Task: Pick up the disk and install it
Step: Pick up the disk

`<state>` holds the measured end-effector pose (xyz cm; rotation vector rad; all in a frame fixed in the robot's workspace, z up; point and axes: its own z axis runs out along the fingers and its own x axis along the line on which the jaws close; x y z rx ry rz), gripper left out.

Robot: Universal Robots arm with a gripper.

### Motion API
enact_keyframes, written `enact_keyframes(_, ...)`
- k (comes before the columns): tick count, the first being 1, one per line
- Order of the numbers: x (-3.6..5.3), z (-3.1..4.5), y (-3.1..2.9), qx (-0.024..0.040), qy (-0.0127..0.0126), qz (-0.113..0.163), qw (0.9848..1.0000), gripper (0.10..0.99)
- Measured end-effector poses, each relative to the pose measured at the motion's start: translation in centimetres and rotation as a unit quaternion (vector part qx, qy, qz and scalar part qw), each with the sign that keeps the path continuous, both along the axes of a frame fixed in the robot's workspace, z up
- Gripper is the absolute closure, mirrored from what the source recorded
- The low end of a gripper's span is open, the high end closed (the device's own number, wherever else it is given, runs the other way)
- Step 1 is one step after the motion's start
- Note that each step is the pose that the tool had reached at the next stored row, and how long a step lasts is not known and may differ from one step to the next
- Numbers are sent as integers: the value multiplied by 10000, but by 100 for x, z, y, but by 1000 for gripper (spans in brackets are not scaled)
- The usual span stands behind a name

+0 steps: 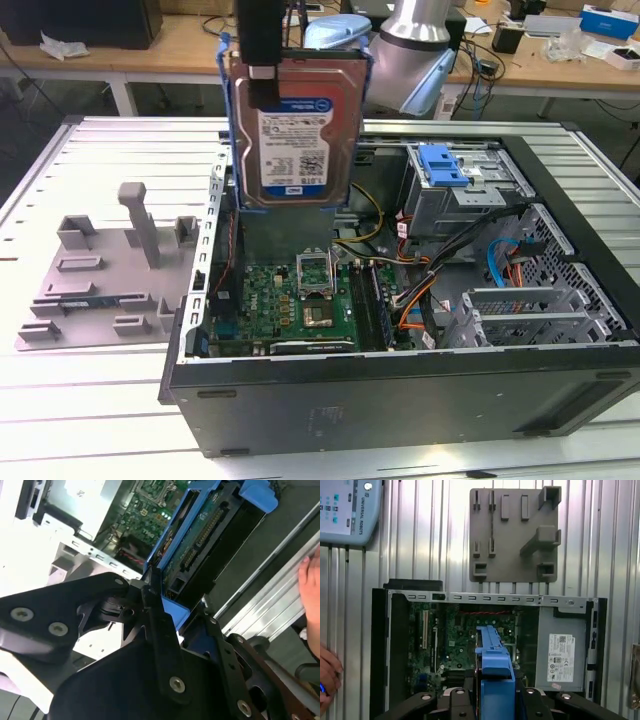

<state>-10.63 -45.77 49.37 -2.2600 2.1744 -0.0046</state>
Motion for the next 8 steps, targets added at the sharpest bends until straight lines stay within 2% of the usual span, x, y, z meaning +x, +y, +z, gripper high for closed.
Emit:
enact_keyframes(2,97,0,-77,0,0,-1,10000,718)
enact_keyframes(4,158,0,-122,0,0,0,10000,718)
enact_keyframes(5,218,0,-166,0,0,0,10000,718)
enact_keyframes(8,340,-2,-248,0,0,0,10000,718)
